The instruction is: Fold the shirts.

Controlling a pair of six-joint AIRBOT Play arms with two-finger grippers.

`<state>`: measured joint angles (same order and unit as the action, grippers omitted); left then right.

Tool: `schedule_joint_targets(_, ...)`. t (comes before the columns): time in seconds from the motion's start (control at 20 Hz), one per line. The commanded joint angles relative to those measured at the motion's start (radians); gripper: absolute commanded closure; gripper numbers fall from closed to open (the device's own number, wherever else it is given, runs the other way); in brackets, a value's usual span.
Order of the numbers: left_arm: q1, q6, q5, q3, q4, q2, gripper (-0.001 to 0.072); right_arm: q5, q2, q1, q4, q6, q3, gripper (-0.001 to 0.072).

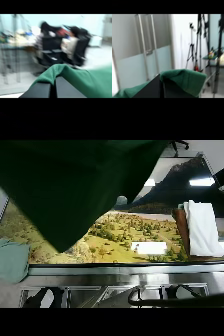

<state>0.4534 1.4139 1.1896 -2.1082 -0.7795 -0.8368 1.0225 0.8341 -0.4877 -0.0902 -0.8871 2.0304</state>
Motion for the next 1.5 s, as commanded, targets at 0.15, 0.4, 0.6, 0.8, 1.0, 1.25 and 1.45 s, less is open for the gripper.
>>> schedule_joint_targets(0.15,0.15,-0.132,0.009,0.378,0.238,0.092,0.0697,0.08,0.019,-0.034,-0.055,0.005,0.035,0.0697)
schedule_joint_targets(0.4,-0.048,-0.251,0.02,0.609,0.284,-0.164,0.0696,0.227,0.283,0.192,-0.115,0.027,-0.159,0.0697)
schedule_joint_targets(0.6,-0.276,-0.289,-0.152,0.698,0.113,-0.487,0.0696,0.092,0.591,0.402,-0.369,0.023,-0.261,0.0697)
schedule_joint_targets(0.8,-0.33,-0.274,-0.156,0.55,0.1,-0.853,0.0696,-0.074,0.86,0.453,-0.377,0.023,-0.26,0.0697)
schedule_joint_targets(1.0,-0.326,-0.222,-0.03,0.351,0.099,-1.053,0.064,-0.095,0.912,0.447,-0.378,0.024,-0.257,0.0619)
schedule_joint_targets(1.25,-0.285,-0.077,0.31,0.227,0.09,-1.08,0.0176,-0.041,0.834,0.395,-0.457,0.02,-0.24,0.036)
schedule_joint_targets(1.45,-0.294,-0.044,0.385,0.499,0.089,-0.896,0.0176,0.135,0.81,0.336,-0.562,-0.1,-0.232,0.028)
